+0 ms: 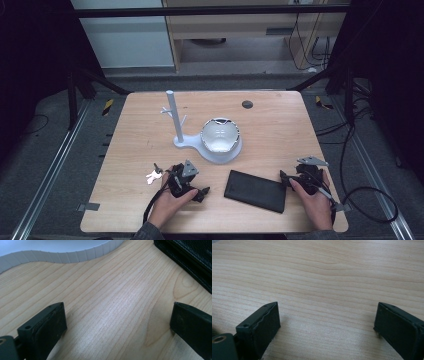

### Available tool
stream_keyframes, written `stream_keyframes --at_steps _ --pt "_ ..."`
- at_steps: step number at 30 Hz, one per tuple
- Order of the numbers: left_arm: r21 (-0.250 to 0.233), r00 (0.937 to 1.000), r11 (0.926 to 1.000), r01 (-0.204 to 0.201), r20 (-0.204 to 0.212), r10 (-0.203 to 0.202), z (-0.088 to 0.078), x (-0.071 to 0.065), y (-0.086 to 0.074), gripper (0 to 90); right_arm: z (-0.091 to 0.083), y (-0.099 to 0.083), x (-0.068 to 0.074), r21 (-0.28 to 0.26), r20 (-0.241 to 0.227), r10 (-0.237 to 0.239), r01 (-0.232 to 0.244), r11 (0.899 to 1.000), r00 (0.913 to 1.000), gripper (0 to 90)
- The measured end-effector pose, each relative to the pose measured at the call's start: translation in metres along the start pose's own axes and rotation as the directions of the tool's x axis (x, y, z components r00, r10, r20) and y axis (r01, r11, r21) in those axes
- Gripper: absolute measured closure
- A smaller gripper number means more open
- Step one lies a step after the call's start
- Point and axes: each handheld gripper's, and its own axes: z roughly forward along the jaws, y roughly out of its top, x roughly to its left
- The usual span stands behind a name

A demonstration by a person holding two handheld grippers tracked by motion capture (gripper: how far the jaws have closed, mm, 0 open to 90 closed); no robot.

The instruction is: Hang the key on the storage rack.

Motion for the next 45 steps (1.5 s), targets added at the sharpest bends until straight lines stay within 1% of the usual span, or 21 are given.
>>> stream_keyframes --at_steps 5,6,7,10,13,16,17,18,21,25,26,28,30,31,32,36,38,39,40,42,45 --pt "-0.015 0.9999 0.9998 -0.012 -0.004 0.012 -0.004 -0.001 -0.003 4.2 0.000 0.000 0.001 0.003 0.004 0.009 -0.009 1.000 1.0000 6.1" --pt "-0.022 0.9988 0.9988 -0.042 -0.026 0.042 -0.007 -0.003 -0.002 5.8 -0.001 0.000 0.001 0.005 0.006 0.014 -0.014 1.000 0.9999 6.0" --pt "-0.025 0.9979 0.9983 -0.052 -0.041 0.051 -0.010 -0.004 -0.002 6.1 -0.001 0.000 0.002 0.004 0.004 0.019 -0.019 1.000 0.9998 5.9" --pt "-0.046 0.9968 0.9962 -0.073 -0.037 0.072 -0.020 -0.004 0.001 3.8 -0.002 -0.001 0.002 0.004 0.001 0.014 -0.014 1.000 0.9999 5.8" --pt "-0.077 0.9948 0.9928 -0.093 -0.049 0.089 -0.033 -0.001 0.007 3.9 -0.001 -0.001 0.002 0.003 -0.003 0.012 -0.012 1.000 0.9999 5.5" --pt "-0.101 0.9949 0.9906 -0.092 -0.052 0.087 -0.045 0.002 0.013 4.7 -0.001 -0.001 0.002 0.003 -0.002 0.012 -0.012 1.000 0.9999 5.5" --pt "-0.101 0.9949 0.9906 -0.092 -0.052 0.087 -0.045 0.002 0.013 5.0 -0.001 -0.001 0.002 0.004 -0.002 0.013 -0.013 1.000 0.9999 5.5" --pt "-0.104 0.9923 0.9888 -0.107 -0.074 0.099 -0.053 0.005 0.017 5.5 -0.001 -0.001 0.002 0.004 -0.002 0.014 -0.014 1.000 0.9999 5.5" --pt "-0.056 0.9891 0.9902 -0.128 -0.081 0.123 -0.064 0.012 0.023 5.7 -0.001 -0.001 0.002 0.005 -0.002 0.013 -0.013 1.000 0.9999 5.5" --pt "0.052 0.9846 0.9898 -0.132 -0.108 0.137 -0.078 0.029 0.027 5.7 -0.001 -0.001 0.002 0.005 -0.004 0.012 -0.012 1.000 0.9999 5.4" --pt "0.083 0.9840 0.9885 -0.126 -0.116 0.136 -0.081 0.034 0.026 5.8 -0.001 -0.001 0.002 0.006 -0.001 0.012 -0.012 1.000 0.9999 5.2" --pt "0.117 0.9840 0.9871 -0.109 -0.128 0.124 -0.086 0.045 0.024 5.7 -0.001 -0.001 0.002 0.006 -0.002 0.010 -0.010 1.000 0.9999 5.0" --pt "0.159 0.9864 0.9847 -0.071 -0.136 0.093 -0.091 0.056 0.021 5.7 -0.001 -0.001 0.002 0.006 -0.003 0.013 -0.013 1.000 0.9999 5.0" --pt "0.159 0.9864 0.9847 -0.071 -0.136 0.093 -0.091 0.056 0.021 5.7 -0.001 -0.001 0.002 0.006 -0.002 0.010 -0.010 1.000 0.9999 5.0" --pt "0.183 0.9869 0.9813 -0.059 -0.137 0.085 -0.097 0.063 0.018 5.7 -0.001 -0.001 0.002 0.008 -0.003 0.014 -0.014 1.000 0.9999 4.9" --pt "0.234 0.9834 0.9708 -0.053 -0.157 0.091 -0.110 0.072 0.017 4.8 -0.002 -0.002 0.003 0.008 -0.005 0.013 -0.013 1.000 0.9999 4.7" --pt "0.334 0.9825 0.9423 -0.020 -0.168 0.080 -0.113 0.079 0.016 5.6 -0.002 -0.002 0.003 0.008 -0.004 0.012 -0.012 1.000 0.9999 4.7" --pt "0.334 0.9825 0.9423 -0.020 -0.168 0.080 -0.113 0.079 0.016 6.4 -0.002 -0.002 0.003 0.008 -0.004 0.012 -0.012 1.000 0.9999 4.6" --pt "0.335 0.9796 0.9420 0.009 -0.192 0.059 -0.114 0.086 0.014 7.5 -0.002 -0.002 0.003 0.006 -0.006 0.015 -0.015 1.000 0.9999 4.7" --pt "0.329 0.9801 0.9437 0.029 -0.195 0.038 -0.114 0.092 0.012 7.0 -0.002 -0.002 0.004 0.005 -0.006 0.012 -0.012 1.000 0.9999 4.7" --pt "0.323 0.9810 0.9458 0.030 -0.191 0.035 -0.113 0.094 0.010 7.7 -0.002 -0.002 0.004 0.006 -0.008 0.014 -0.014 1.000 0.9999 4.7"
